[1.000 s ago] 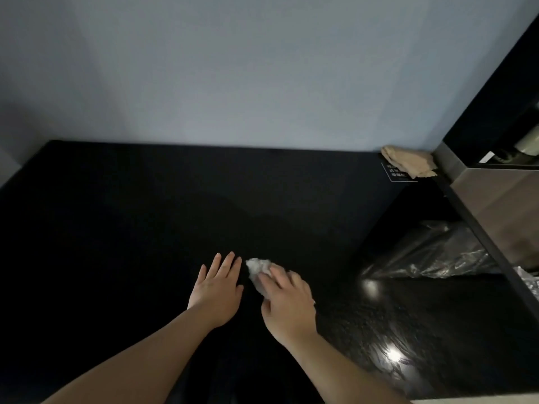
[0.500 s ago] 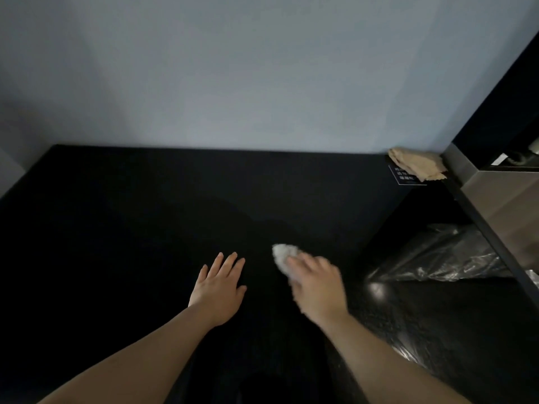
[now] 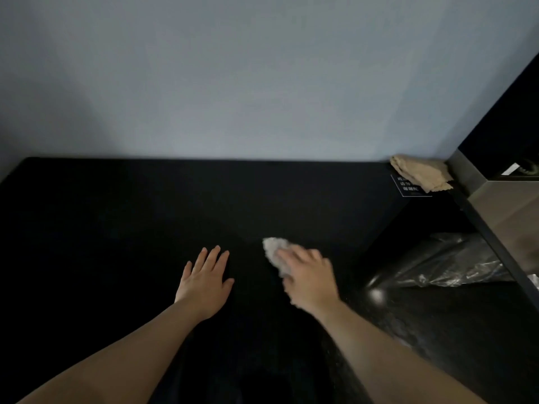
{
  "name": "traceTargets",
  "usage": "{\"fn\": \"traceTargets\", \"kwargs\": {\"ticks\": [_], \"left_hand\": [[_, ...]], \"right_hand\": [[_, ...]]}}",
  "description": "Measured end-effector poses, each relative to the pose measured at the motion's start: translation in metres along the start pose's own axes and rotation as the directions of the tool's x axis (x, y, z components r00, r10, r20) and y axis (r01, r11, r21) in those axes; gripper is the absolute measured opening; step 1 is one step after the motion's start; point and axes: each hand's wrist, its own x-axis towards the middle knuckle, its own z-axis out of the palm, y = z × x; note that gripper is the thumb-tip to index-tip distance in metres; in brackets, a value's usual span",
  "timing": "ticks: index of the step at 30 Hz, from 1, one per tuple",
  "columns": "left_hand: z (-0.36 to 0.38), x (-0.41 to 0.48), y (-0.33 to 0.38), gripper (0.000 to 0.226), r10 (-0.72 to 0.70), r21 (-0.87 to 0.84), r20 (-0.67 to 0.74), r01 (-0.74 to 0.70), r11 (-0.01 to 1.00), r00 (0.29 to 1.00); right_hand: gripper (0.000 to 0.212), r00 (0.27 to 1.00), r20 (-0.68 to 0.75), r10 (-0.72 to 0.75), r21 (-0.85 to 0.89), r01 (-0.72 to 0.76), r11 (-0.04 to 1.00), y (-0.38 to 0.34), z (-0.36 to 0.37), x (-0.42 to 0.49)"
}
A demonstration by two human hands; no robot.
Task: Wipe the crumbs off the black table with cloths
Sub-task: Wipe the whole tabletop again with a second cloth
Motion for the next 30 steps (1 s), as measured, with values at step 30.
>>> {"fn": "traceTargets", "kwargs": {"ticks": [30], "left_hand": [[-0.016, 0.027, -0.016, 0.085, 0.062, 0.073, 0.073, -0.067, 0.995, 0.995]], "right_hand": [[0.056, 0.996, 0.022, 0.087, -0.073, -0.085, 0.994, 0.001, -0.006, 0.068]]}}
